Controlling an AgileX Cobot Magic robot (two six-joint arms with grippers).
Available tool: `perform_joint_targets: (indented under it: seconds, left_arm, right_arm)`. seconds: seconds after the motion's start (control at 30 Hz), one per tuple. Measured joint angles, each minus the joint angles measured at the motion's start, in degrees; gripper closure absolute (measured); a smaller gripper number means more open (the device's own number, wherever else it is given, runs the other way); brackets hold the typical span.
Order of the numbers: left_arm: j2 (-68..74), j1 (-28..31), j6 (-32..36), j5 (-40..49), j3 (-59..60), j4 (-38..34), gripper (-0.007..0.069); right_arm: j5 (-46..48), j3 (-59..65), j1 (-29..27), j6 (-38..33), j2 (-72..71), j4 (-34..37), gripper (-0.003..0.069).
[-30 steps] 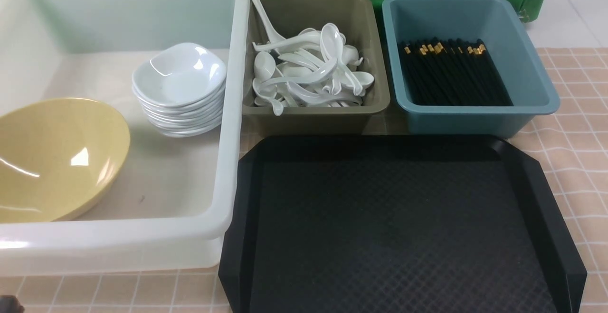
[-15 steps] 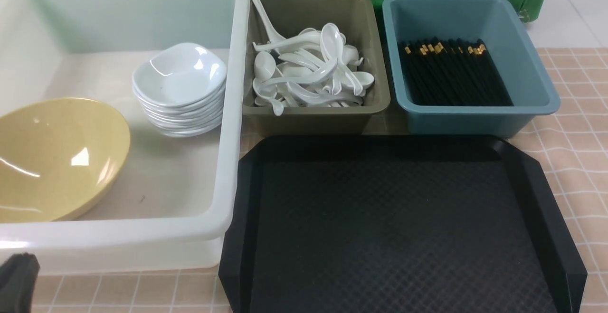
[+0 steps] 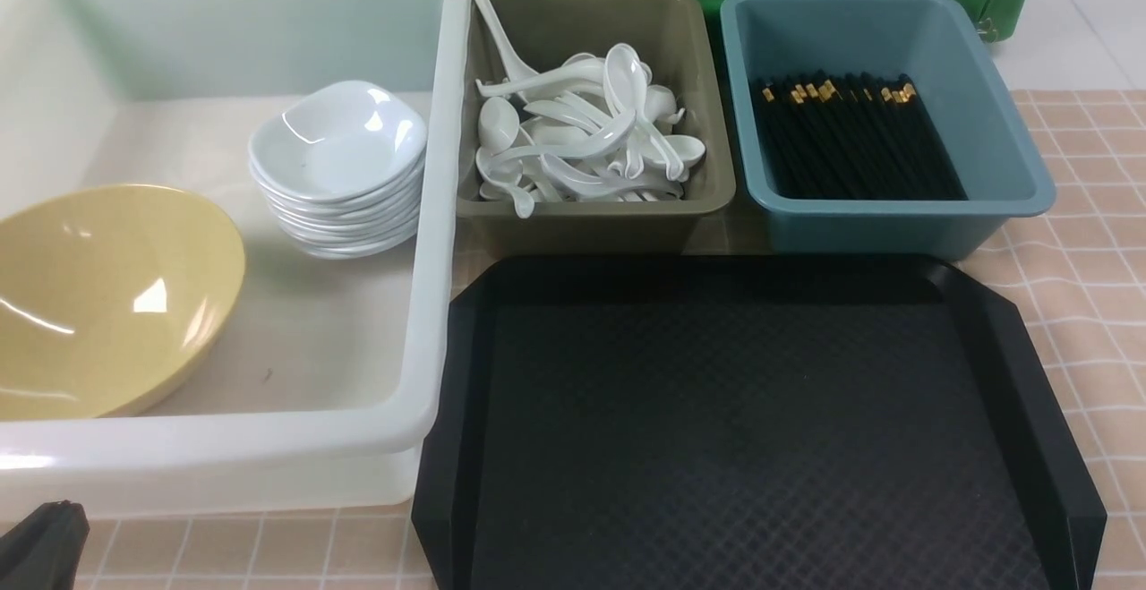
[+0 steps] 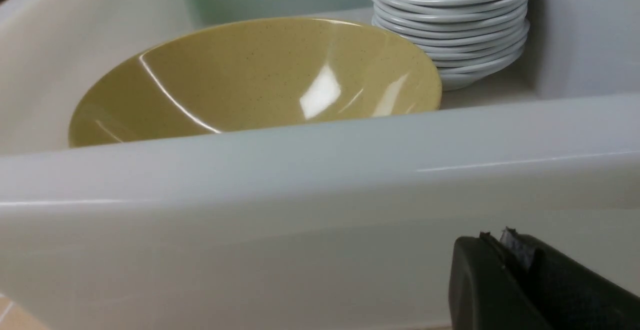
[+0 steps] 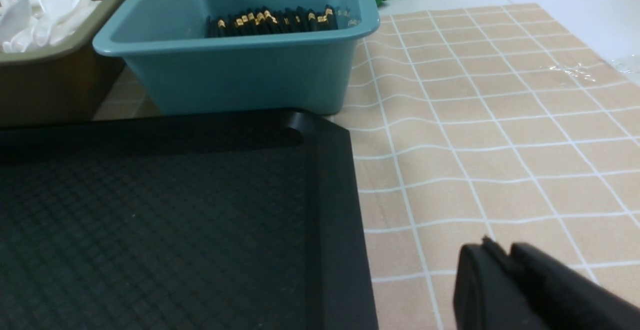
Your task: On brown table put chopsticks spoon bowls plates into blue grey white boxes.
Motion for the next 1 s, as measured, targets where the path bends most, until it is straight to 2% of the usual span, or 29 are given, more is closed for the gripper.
perform_joint_targets:
  seconds: [1.0]
  left_arm:
    - [0.0,0.0,0.0,0.1,0.0,0.0,0.0623]
  right_arm:
    - [0.0,0.0,0.0,0.0,0.0,0.0,0.0529]
